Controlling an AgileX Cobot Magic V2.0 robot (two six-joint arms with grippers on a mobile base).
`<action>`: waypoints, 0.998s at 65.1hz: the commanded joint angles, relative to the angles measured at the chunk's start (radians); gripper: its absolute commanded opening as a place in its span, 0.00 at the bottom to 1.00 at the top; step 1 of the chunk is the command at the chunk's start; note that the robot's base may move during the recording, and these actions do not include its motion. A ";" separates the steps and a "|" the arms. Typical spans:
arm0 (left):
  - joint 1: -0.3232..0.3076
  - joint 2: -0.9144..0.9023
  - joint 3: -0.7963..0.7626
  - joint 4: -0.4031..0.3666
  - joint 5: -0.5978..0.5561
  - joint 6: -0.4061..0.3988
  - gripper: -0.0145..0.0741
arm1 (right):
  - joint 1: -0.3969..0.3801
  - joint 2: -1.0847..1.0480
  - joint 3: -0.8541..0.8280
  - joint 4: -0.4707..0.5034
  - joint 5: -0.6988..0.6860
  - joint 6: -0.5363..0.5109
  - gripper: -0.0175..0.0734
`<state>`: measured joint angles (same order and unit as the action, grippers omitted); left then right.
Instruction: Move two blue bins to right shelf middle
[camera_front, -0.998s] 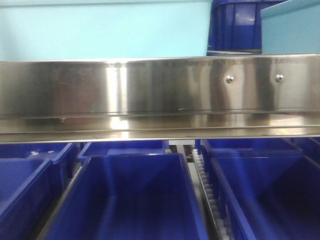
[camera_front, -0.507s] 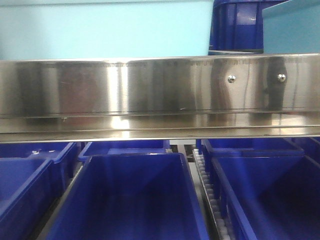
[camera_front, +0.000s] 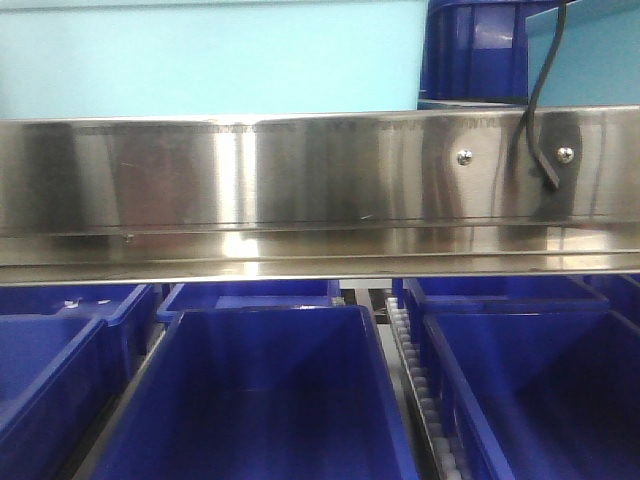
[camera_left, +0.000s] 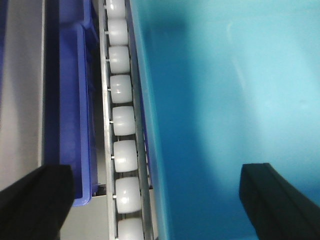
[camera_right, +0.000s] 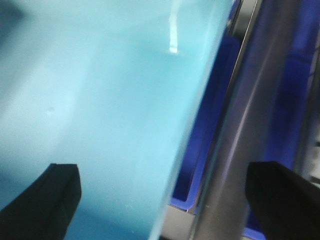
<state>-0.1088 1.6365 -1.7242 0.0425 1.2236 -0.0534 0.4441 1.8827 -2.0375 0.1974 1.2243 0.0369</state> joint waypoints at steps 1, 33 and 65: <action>-0.007 0.023 -0.008 -0.002 -0.023 -0.001 0.81 | 0.013 0.019 -0.010 0.007 -0.003 0.006 0.82; -0.007 0.116 -0.008 0.013 -0.038 -0.001 0.80 | 0.021 0.110 -0.010 0.000 -0.003 0.008 0.75; -0.007 0.125 -0.008 0.014 -0.034 -0.001 0.04 | 0.021 0.112 -0.010 -0.006 -0.003 0.016 0.03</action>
<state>-0.1112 1.7613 -1.7279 0.0520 1.1957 -0.0638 0.4647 2.0043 -2.0397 0.1785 1.2257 0.0703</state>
